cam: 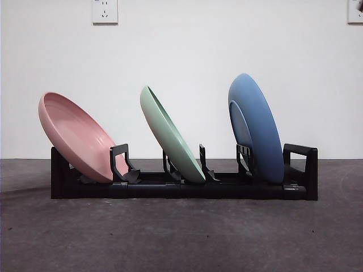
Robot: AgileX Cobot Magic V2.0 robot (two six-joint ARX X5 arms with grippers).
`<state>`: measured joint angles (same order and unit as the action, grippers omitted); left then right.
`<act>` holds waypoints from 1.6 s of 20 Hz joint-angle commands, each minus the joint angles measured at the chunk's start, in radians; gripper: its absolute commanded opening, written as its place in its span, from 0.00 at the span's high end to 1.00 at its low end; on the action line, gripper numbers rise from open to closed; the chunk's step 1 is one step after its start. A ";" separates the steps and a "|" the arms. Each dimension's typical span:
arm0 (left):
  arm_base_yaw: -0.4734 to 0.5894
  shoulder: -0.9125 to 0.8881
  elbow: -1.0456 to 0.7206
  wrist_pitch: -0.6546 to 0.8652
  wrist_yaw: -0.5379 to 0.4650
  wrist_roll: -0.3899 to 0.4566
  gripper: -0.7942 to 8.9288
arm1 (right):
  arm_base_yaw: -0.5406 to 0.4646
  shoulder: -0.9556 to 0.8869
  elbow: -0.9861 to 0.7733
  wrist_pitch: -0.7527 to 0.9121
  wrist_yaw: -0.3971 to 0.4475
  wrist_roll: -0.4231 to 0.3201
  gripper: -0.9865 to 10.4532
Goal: Place the plate
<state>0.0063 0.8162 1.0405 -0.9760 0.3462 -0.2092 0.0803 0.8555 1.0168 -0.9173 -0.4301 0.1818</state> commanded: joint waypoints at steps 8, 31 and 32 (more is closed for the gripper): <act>-0.001 0.005 0.023 0.008 0.006 0.011 0.59 | 0.122 0.497 0.377 0.031 -0.034 -0.011 0.63; -0.001 0.005 0.023 0.026 0.006 0.011 0.59 | 0.234 0.723 0.438 0.174 -0.076 -0.002 0.90; -0.001 0.005 0.023 0.026 0.005 0.011 0.59 | 0.234 0.710 0.454 0.150 -0.100 -0.001 0.90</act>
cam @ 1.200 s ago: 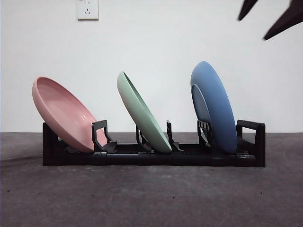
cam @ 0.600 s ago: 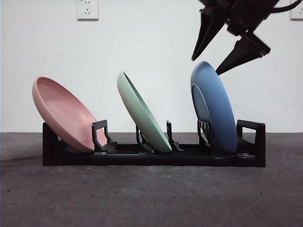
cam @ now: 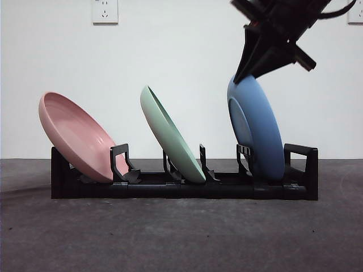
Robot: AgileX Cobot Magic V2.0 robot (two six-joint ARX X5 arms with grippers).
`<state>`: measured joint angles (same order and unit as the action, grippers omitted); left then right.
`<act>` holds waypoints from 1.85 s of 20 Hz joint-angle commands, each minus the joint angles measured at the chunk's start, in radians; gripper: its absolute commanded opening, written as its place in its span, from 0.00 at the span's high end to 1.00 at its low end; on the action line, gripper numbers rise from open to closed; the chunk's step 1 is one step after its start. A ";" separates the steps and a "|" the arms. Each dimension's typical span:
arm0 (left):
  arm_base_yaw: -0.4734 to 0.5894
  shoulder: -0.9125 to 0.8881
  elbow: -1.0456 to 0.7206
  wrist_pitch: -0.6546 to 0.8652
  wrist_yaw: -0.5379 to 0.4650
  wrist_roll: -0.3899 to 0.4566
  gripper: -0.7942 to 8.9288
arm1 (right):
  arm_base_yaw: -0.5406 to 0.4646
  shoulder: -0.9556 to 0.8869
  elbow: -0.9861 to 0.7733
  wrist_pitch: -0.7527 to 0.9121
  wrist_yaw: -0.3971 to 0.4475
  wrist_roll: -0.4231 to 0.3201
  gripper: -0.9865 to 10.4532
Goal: Place the plate
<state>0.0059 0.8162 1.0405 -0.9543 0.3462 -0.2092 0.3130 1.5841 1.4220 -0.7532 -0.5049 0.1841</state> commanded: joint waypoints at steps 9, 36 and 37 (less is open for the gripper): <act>-0.001 0.005 0.023 0.004 0.005 0.011 0.59 | 0.026 -0.216 0.142 -0.212 -0.176 -0.102 0.90; 0.000 0.007 0.023 0.004 0.005 0.011 0.59 | 1.037 -0.270 -0.409 -0.025 0.695 -0.108 0.90; 0.000 0.007 0.023 0.004 0.005 0.011 0.59 | 1.034 -0.236 -0.409 0.002 0.711 -0.126 0.90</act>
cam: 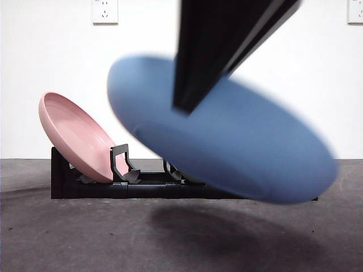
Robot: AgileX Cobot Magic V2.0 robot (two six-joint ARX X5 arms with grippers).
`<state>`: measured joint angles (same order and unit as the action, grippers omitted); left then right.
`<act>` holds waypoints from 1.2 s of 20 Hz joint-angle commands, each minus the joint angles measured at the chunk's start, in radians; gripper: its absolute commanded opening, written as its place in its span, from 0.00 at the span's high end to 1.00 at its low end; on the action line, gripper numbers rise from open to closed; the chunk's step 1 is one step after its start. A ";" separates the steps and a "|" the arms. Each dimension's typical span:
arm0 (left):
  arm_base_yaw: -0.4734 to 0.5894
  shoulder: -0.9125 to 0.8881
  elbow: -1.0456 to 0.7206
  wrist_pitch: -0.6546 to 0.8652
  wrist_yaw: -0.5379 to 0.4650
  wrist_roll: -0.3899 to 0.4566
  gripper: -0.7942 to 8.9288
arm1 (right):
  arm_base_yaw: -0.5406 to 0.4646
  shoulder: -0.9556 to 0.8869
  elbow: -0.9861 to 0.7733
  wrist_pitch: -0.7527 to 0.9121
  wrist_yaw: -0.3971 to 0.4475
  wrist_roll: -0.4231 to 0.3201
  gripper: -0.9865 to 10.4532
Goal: Place the plate
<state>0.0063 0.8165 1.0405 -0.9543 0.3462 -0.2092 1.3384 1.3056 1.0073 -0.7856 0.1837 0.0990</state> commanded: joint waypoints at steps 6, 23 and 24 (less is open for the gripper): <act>-0.001 0.007 0.023 0.005 0.005 0.011 0.59 | -0.042 0.203 0.006 0.148 0.028 -0.134 0.90; -0.002 0.007 0.023 0.005 0.006 0.017 0.59 | -0.131 0.166 0.111 0.064 -0.086 -0.055 0.77; -0.003 0.010 0.023 0.006 0.006 -0.004 0.59 | -0.147 0.114 0.126 0.043 -0.087 -0.032 0.77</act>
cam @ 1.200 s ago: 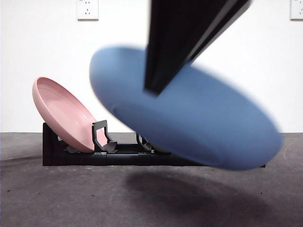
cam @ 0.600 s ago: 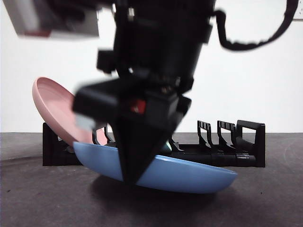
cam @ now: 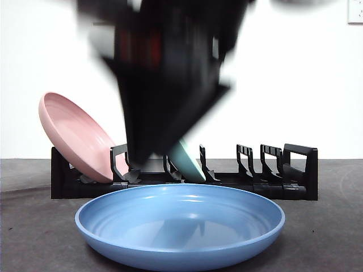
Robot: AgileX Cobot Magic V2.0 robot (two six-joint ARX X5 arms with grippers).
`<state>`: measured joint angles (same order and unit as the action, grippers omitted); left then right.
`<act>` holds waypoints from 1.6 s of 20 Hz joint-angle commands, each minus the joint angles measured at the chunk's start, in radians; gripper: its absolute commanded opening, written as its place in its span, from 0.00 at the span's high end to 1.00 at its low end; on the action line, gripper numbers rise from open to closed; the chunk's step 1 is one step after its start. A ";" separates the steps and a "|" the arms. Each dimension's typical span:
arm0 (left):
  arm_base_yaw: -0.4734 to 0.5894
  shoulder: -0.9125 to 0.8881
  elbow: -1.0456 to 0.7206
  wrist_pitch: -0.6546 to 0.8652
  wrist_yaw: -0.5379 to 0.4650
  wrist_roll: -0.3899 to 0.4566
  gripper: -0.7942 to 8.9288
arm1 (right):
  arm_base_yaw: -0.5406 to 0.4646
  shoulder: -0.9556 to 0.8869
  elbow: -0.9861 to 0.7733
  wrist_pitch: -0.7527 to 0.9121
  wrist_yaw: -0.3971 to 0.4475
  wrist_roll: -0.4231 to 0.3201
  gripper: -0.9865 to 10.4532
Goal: Place the plate
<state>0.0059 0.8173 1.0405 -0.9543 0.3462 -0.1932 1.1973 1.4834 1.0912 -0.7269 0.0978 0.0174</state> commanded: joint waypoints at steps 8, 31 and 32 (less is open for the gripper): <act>-0.146 0.254 0.137 0.043 -0.090 -0.062 0.60 | -0.183 -0.426 0.069 -0.208 0.009 0.287 0.77; -0.288 0.872 0.554 -0.014 -0.553 -0.017 0.91 | -0.225 -0.512 0.069 -0.254 0.146 0.290 0.77; -0.288 0.872 0.557 -0.016 -0.553 -0.016 0.91 | -0.225 -0.512 0.069 -0.254 0.146 0.290 0.77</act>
<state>-0.2790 1.6691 1.5688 -0.9733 -0.2089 -0.2241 0.9619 0.9638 1.1503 -0.9844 0.2394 0.2962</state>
